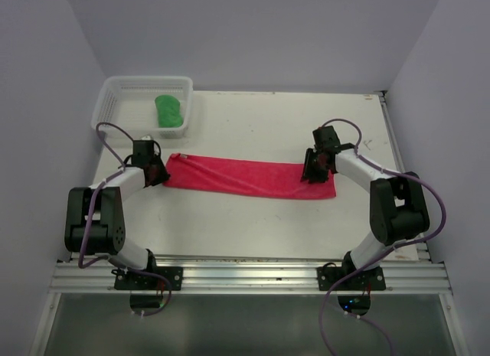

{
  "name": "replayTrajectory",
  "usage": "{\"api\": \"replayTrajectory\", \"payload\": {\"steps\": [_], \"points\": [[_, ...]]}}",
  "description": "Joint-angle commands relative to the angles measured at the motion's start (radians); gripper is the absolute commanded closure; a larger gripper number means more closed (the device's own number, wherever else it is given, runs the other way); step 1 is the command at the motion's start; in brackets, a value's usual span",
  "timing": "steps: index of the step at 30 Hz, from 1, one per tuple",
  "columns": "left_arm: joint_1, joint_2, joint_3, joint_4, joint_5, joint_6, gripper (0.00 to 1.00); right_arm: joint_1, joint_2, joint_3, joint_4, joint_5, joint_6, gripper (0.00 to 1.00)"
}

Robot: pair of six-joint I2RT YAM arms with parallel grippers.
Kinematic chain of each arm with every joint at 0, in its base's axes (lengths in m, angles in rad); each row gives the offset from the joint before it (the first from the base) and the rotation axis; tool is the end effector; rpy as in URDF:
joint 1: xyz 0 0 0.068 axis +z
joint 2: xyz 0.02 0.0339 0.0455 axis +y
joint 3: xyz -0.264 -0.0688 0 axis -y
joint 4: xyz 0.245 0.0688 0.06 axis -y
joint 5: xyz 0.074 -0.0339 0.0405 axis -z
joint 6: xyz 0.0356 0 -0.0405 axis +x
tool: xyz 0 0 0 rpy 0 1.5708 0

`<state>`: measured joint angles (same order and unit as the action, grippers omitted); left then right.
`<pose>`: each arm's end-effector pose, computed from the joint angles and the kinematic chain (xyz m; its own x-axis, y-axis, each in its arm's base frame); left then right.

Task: Roll the towels
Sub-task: Fold the towel

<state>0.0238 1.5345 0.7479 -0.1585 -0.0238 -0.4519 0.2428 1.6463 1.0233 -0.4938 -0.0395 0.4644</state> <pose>0.2900 0.0078 0.1574 -0.7125 -0.4536 -0.5353 -0.3878 0.8904 -0.2384 0.3122 0.0788 0.1841 -0.8951 0.2394 -0.3762 0.1609 0.9602 0.2282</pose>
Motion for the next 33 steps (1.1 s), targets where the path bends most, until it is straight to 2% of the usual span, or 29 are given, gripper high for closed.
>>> {"api": "replayTrajectory", "payload": {"steps": [1, 4, 5, 10, 16, 20, 26, 33], "points": [[-0.005, 0.003, 0.047, -0.018, -0.045, 0.01, 0.84, 0.0, -0.051, -0.003, -0.018, 0.012, -0.023, 0.65], [-0.005, -0.002, 0.047, -0.029, -0.044, 0.002, 0.98, 0.001, -0.078, -0.012, -0.025, 0.038, -0.02, 0.65], [-0.004, -0.005, 0.044, -0.033, -0.041, -0.001, 1.0, 0.0, -0.085, -0.014, -0.031, 0.038, -0.02, 0.65], [-0.004, -0.037, 0.007, -0.042, -0.03, -0.043, 1.0, -0.014, -0.126, -0.015, -0.064, 0.082, -0.023, 0.63], [-0.004, -0.129, -0.077, -0.016, -0.008, -0.123, 1.0, -0.092, -0.216, -0.072, -0.101, 0.159, -0.004, 0.58], [-0.004, -0.169, -0.097, -0.027, -0.028, -0.148, 1.0, -0.119, -0.255, -0.115, -0.12, 0.234, -0.003, 0.48], [-0.002, -0.174, -0.091, -0.044, -0.045, -0.139, 1.0, -0.134, -0.181, -0.135, -0.092, 0.205, 0.0, 0.48], [0.013, -0.185, -0.11, -0.056, -0.053, -0.128, 1.0, -0.154, -0.148, -0.15, -0.063, 0.243, 0.013, 0.48]]}}
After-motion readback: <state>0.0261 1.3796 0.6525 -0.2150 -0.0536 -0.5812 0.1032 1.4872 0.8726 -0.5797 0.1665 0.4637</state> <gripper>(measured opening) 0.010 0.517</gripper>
